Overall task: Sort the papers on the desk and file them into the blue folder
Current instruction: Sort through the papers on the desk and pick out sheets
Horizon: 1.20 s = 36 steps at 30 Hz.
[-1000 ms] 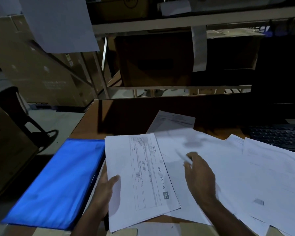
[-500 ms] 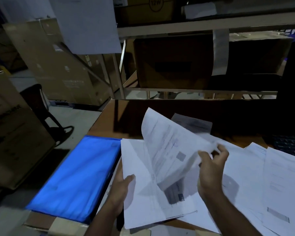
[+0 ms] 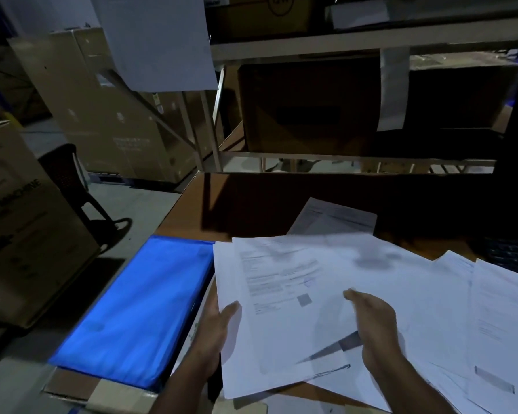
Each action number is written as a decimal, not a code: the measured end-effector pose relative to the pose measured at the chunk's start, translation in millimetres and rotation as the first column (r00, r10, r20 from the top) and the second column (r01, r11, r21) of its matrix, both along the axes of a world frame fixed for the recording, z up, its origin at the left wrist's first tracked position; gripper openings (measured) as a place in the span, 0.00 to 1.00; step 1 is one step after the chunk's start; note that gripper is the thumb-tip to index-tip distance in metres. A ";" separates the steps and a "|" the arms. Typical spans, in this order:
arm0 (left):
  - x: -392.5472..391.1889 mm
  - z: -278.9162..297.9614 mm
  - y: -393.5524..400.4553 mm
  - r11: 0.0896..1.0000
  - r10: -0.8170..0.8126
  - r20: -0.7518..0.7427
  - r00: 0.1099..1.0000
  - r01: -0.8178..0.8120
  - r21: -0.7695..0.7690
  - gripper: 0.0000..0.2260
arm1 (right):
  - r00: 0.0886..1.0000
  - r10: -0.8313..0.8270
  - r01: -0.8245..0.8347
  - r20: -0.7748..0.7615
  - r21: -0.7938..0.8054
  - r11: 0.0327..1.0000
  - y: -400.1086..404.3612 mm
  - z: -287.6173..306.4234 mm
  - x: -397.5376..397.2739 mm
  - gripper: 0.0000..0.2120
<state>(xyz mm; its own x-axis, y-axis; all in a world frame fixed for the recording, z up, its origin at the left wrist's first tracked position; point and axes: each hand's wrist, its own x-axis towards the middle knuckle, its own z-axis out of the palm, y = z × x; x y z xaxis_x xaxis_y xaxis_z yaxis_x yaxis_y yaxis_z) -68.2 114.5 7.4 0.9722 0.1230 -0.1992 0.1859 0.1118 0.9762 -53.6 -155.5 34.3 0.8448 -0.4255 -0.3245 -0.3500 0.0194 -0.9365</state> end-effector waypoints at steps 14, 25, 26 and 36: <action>-6.3 2.1 5.5 0.987 -0.136 0.068 0.988 0.141 -0.082 0.27 | 0.915 0.402 -0.375 -0.019 -0.400 0.836 5.0 -2.8 -15.3 0.18; 5.6 28.8 -14.6 0.986 -0.165 0.118 0.979 0.165 0.010 0.27 | 0.889 0.435 -0.401 0.141 -0.218 0.890 -10.9 20.8 -9.8 0.08; 9.3 32.0 -16.2 0.983 -0.174 0.126 0.977 0.179 -0.027 0.27 | 0.892 0.415 -0.372 0.178 -0.234 0.898 -13.0 25.3 -9.0 0.08; 13.0 53.4 -58.5 0.981 -0.155 0.215 0.964 0.175 -0.080 0.21 | 0.847 0.365 -0.301 0.387 -0.217 0.929 -33.7 31.9 -21.3 0.14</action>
